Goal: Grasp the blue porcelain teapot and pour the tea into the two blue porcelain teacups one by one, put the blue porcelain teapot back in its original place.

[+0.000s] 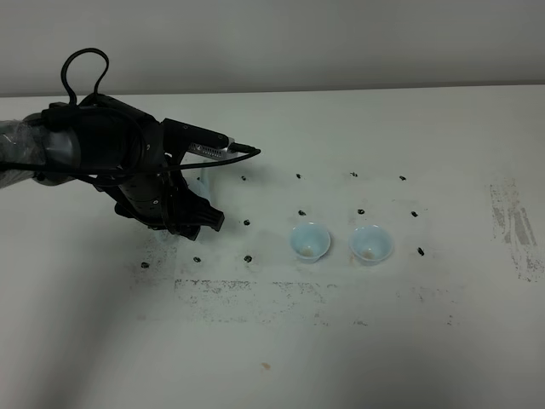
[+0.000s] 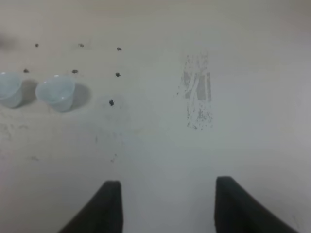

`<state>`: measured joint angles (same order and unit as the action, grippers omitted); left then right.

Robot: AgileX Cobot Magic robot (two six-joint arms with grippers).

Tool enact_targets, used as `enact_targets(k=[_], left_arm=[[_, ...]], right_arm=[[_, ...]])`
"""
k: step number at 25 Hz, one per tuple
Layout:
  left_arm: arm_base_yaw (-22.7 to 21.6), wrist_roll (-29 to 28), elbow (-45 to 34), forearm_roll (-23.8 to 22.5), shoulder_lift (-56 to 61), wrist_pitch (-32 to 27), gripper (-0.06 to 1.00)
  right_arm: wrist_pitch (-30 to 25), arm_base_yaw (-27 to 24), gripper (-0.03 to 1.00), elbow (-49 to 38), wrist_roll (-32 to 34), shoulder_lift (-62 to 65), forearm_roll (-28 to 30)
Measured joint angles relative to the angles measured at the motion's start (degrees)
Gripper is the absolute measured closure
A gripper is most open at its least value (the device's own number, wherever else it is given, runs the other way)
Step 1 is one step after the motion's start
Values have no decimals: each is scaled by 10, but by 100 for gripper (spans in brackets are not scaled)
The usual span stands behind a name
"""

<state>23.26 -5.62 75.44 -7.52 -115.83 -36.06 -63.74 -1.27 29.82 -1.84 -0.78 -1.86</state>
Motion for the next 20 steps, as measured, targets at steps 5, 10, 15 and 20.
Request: enact_targets(k=[5, 10, 15, 20], left_arm=[[0, -3, 0, 0, 0, 2, 36], [0, -4, 0, 0, 0, 2, 36], [0, -4, 0, 0, 0, 2, 36], [0, -4, 0, 0, 0, 2, 38]], right_arm=[[0, 0, 55, 0, 0, 0, 0], [0, 0, 55, 0, 0, 0, 0], [0, 0, 55, 0, 0, 0, 0], [0, 0, 55, 0, 0, 0, 0]])
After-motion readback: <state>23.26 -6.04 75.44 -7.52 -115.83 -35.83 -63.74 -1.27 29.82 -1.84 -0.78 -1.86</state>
